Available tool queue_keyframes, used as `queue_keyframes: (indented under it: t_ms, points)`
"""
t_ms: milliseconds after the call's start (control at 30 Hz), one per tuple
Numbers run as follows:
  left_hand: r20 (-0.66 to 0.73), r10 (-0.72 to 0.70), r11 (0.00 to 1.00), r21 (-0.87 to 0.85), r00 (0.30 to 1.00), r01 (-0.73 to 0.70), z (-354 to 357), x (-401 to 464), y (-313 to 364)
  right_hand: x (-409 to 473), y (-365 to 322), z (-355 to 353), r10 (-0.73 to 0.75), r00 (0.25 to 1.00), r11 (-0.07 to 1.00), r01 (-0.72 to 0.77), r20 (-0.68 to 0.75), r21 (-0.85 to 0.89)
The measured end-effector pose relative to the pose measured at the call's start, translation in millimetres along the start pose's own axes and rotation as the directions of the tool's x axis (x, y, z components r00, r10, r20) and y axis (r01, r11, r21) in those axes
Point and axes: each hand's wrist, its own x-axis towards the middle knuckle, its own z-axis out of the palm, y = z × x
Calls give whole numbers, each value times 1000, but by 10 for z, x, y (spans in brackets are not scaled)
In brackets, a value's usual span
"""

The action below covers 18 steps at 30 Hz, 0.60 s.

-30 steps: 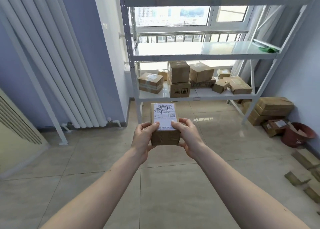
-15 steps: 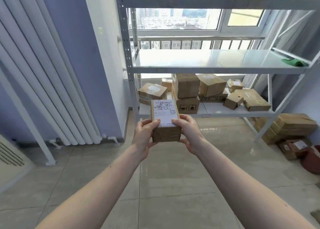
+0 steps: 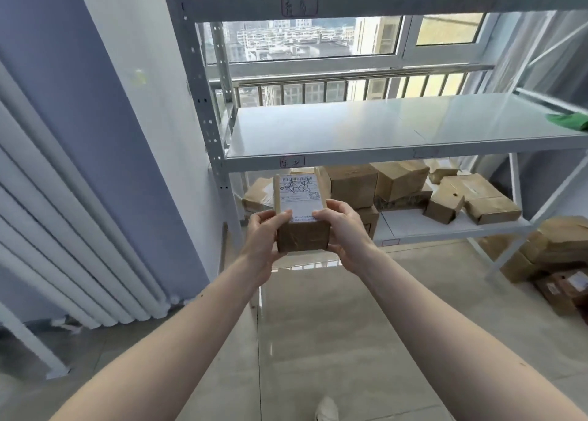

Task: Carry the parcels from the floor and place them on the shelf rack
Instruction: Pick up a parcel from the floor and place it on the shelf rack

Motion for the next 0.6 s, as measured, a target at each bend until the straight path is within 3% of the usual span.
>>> queue_keyframes:
  t_ms: [600]
  points:
    - [30, 86, 996, -1, 996, -86, 523, 2786, 787, 2910, -880, 248, -29, 999, 995, 33, 43, -97]
